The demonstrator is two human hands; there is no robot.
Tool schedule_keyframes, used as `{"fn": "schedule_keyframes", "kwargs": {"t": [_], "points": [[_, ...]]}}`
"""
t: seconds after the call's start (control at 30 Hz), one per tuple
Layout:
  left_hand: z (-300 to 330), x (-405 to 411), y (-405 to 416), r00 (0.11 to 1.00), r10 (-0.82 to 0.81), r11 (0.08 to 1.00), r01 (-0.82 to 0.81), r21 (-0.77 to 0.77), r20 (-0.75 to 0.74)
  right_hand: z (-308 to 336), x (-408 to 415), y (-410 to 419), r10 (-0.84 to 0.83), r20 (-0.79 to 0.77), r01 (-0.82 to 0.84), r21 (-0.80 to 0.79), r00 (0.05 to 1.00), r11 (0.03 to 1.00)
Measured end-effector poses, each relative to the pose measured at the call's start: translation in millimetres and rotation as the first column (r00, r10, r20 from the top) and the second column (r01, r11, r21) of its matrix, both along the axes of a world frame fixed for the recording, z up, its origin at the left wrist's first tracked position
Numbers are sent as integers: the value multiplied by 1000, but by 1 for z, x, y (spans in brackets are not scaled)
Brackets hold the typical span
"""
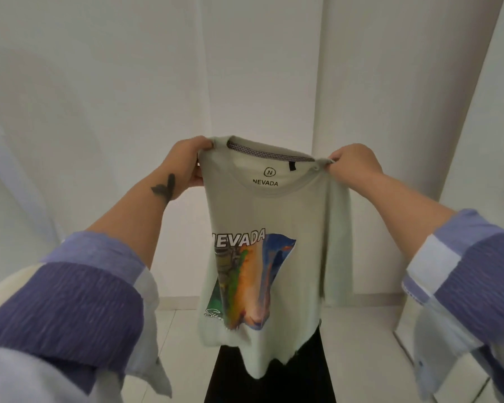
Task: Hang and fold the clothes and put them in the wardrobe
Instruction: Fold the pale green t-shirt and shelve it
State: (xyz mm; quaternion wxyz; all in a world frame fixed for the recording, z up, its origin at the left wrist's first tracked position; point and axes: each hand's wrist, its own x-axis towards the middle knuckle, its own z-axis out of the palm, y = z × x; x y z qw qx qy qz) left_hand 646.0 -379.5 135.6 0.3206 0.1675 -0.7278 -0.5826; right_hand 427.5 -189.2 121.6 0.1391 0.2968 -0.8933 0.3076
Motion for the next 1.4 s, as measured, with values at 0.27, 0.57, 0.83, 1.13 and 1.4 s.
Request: {"fn": "schedule_keyframes", "kwargs": {"t": [0.27,0.57,0.83,1.13,1.4], "points": [[3,-14,-1,987,-69,979,94,179,-145,28,33,-13,267,628,-99,-290,731,952],[-10,-29,-17,996,-45,945,67,321,-76,11,28,-36,776,568,-89,-788,276,609],[-46,-62,-36,993,-116,890,98,445,13,-10,-1,-65,684,635,-75,-711,359,700],[-42,-98,-50,943,-329,869,327,372,-60,-22,-33,-96,737,565,84,-811,372,579],[-104,-92,-27,911,-411,830,368,420,14,-93,-10,-75,743,557,206,-829,370,519]]}}
